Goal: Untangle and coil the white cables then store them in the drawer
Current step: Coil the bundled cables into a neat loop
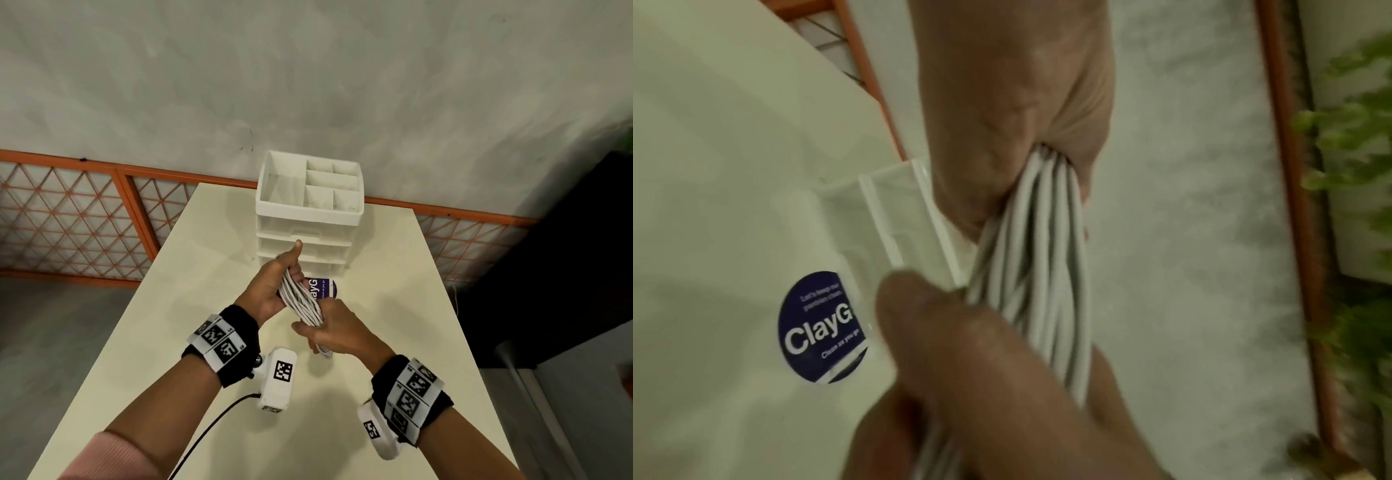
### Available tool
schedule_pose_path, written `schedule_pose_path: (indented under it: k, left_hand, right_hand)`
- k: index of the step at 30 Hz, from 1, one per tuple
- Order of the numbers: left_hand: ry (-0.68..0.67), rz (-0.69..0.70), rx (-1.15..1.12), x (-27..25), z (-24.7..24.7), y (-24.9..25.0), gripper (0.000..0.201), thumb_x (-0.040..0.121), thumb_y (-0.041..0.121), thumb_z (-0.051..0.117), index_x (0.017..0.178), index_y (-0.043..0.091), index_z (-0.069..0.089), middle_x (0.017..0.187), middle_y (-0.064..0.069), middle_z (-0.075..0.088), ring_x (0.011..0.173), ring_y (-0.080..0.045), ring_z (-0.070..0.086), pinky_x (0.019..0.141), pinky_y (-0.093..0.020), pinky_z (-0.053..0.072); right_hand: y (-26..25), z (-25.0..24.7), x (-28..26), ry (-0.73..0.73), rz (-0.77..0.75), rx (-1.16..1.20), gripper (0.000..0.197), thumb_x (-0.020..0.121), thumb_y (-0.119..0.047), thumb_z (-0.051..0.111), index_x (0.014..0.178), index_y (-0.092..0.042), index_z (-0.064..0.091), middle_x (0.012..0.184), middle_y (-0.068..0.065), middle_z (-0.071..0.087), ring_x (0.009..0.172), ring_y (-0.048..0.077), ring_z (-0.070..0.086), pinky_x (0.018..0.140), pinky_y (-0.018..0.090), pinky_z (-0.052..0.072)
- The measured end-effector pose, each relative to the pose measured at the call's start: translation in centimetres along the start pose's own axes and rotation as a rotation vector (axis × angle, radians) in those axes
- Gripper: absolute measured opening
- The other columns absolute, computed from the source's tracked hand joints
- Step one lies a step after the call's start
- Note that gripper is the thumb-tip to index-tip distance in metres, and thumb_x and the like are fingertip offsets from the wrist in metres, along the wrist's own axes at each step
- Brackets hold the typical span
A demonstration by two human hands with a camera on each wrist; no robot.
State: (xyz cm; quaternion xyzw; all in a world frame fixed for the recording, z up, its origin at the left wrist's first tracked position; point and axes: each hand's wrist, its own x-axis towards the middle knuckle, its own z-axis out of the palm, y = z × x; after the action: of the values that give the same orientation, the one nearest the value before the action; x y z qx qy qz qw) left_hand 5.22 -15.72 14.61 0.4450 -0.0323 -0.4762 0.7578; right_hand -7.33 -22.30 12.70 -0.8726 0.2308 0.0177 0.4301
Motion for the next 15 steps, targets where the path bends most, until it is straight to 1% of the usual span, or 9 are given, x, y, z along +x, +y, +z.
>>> schedule_pose_path:
  k: [2, 3, 5, 6, 7, 8, 10, 12, 15]
  left_hand:
    - [-0.042, -0.087, -0.021, 0.0, -0.1, 0.2, 0.048, 0.087, 0.03, 0.064, 0.051, 0.017, 0.036, 0.043, 0.002, 0.034, 0.04, -0.011, 0.039, 0.055, -0.027, 0.046]
    - [-0.038, -0.109, -0.041, 0.0, 0.1, 0.2, 0.049, 0.086, 0.03, 0.064, 0.049, 0.017, 0.034, 0.043, 0.001, 0.033, 0.041, -0.013, 0.038, 0.056, -0.028, 0.044]
    - [0.012, -0.099, -0.044, 0.4, 0.4, 0.0, 0.052, 0.085, 0.029, 0.064, 0.046, 0.018, 0.032, 0.041, 0.001, 0.031, 0.039, -0.013, 0.036, 0.052, -0.028, 0.043]
    - [0.047, -0.075, -0.033, 0.7, 0.6, -0.2, 0.053, 0.086, 0.027, 0.064, 0.045, 0.018, 0.032, 0.04, 0.002, 0.029, 0.036, -0.012, 0.034, 0.047, -0.026, 0.043]
    - [0.08, -0.048, -0.02, 0.9, 0.6, -0.5, 0.053, 0.087, 0.026, 0.065, 0.046, 0.018, 0.032, 0.039, 0.003, 0.028, 0.034, -0.011, 0.032, 0.043, -0.024, 0.042]
    - [0.108, -0.024, -0.008, 1.2, 0.6, -0.8, 0.052, 0.087, 0.024, 0.066, 0.047, 0.018, 0.032, 0.039, 0.004, 0.026, 0.033, -0.011, 0.03, 0.039, -0.022, 0.04]
    - [0.141, -0.009, -0.001, 1.8, 0.4, -1.4, 0.051, 0.088, 0.022, 0.065, 0.051, 0.018, 0.03, 0.038, 0.005, 0.023, 0.031, -0.009, 0.025, 0.034, -0.019, 0.034]
    - [0.156, -0.045, -0.022, 2.4, 0.2, -1.9, 0.051, 0.09, 0.021, 0.063, 0.053, 0.019, 0.028, 0.038, 0.005, 0.021, 0.03, -0.009, 0.023, 0.031, -0.017, 0.03]
    - [0.189, -0.146, -0.055, 3.7, -0.1, -2.6, 0.048, 0.091, 0.017, 0.058, 0.054, 0.018, 0.028, 0.037, 0.006, 0.022, 0.029, -0.007, 0.022, 0.029, -0.016, 0.026]
  right_hand:
    - [0.4, 0.0, 0.1, -0.002, 0.019, 0.047, 0.012, 0.078, -0.022, 0.066, 0.076, -0.013, 0.06, 0.068, 0.007, 0.069, 0.059, 0.017, 0.066, 0.066, 0.03, 0.053]
    - [0.6, 0.1, 0.2, 0.023, 0.017, 0.048, 0.013, 0.078, -0.02, 0.068, 0.078, -0.009, 0.061, 0.072, 0.009, 0.068, 0.063, 0.019, 0.064, 0.066, 0.03, 0.051]
    - [0.8, 0.3, 0.2, 0.099, -0.022, 0.051, 0.014, 0.078, -0.019, 0.069, 0.087, -0.011, 0.06, 0.076, 0.004, 0.064, 0.066, 0.016, 0.058, 0.061, 0.023, 0.044]
    - [0.8, 0.4, 0.1, 0.128, -0.049, 0.045, 0.021, 0.079, -0.02, 0.069, 0.096, -0.013, 0.059, 0.08, 0.002, 0.063, 0.069, 0.015, 0.057, 0.061, 0.02, 0.042]
    - [0.9, 0.5, 0.2, 0.136, -0.07, 0.032, 0.029, 0.08, -0.022, 0.068, 0.104, -0.013, 0.056, 0.083, 0.001, 0.062, 0.071, 0.016, 0.057, 0.061, 0.02, 0.042]
    - [1.0, 0.7, 0.1, 0.127, -0.08, 0.008, 0.035, 0.082, -0.025, 0.067, 0.111, -0.012, 0.053, 0.086, 0.001, 0.06, 0.072, 0.017, 0.057, 0.062, 0.022, 0.042]
    - [1.3, 0.9, 0.2, 0.096, -0.089, -0.074, 0.04, 0.087, -0.029, 0.062, 0.118, -0.01, 0.046, 0.087, 0.004, 0.058, 0.071, 0.021, 0.056, 0.061, 0.026, 0.04]
    - [1.8, 1.2, 0.4, 0.082, -0.107, -0.191, 0.04, 0.09, -0.03, 0.056, 0.121, -0.008, 0.042, 0.094, 0.012, 0.062, 0.076, 0.029, 0.06, 0.063, 0.028, 0.042]
    - [2.7, 1.2, 0.9, 0.079, -0.122, -0.307, 0.04, 0.092, -0.025, 0.053, 0.123, -0.005, 0.04, 0.105, 0.021, 0.063, 0.088, 0.039, 0.061, 0.07, 0.038, 0.046]
